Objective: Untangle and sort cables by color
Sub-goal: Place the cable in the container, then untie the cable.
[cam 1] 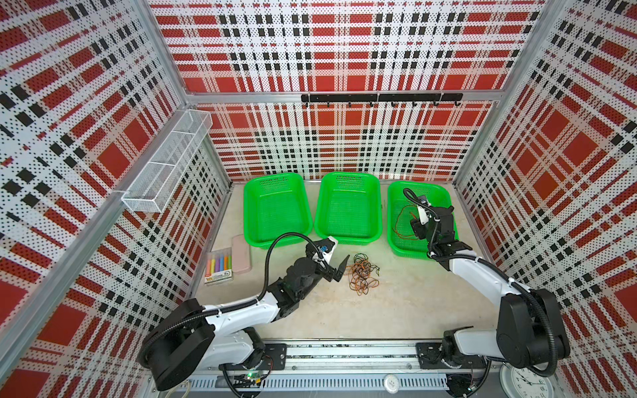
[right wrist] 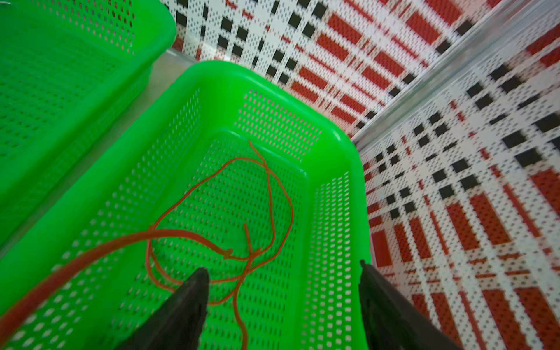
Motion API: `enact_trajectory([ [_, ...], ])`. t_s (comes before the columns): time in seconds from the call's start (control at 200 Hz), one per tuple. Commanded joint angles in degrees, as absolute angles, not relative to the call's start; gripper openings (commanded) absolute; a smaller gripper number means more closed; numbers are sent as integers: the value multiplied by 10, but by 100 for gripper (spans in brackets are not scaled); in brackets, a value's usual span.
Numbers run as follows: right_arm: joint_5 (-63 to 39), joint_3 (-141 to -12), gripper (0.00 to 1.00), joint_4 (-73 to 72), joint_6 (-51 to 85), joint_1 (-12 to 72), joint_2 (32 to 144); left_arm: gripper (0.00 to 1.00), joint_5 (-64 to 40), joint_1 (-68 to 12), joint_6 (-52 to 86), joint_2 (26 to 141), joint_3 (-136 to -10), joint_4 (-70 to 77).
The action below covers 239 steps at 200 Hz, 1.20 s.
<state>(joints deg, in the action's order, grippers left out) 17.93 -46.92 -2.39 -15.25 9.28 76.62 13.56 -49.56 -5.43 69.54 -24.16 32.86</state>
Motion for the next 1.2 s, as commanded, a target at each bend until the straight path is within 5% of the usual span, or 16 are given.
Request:
enact_trajectory([
  [0.0,147,-522,85,100,-87,77,744,92,113,-504,-88,699,-253,288],
  [0.346,100,-606,98,243,-55,60,744,62,54,-509,-168,734,-279,234],
  [0.711,46,-580,94,266,-27,66,654,60,10,-502,-208,841,-344,215],
  [1.192,33,-542,87,254,-29,126,629,17,-18,-493,-241,885,-388,150],
])
